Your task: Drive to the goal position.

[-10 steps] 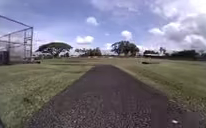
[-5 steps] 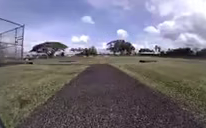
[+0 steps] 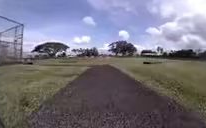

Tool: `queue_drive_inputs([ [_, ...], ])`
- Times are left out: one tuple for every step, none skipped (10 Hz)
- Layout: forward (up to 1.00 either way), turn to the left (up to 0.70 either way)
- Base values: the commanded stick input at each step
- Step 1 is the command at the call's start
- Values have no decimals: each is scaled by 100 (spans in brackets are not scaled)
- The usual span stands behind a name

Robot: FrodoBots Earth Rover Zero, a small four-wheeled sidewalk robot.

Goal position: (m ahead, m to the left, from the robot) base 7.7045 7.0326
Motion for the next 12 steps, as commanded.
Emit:
queue_drive_inputs([
  [85,0],
  [85,0],
  [85,0],
  [85,0],
  [85,0],
  [85,0],
  [85,0],
  [85,0],
  [85,0],
  [85,0],
  [85,0],
  [85,0],
])
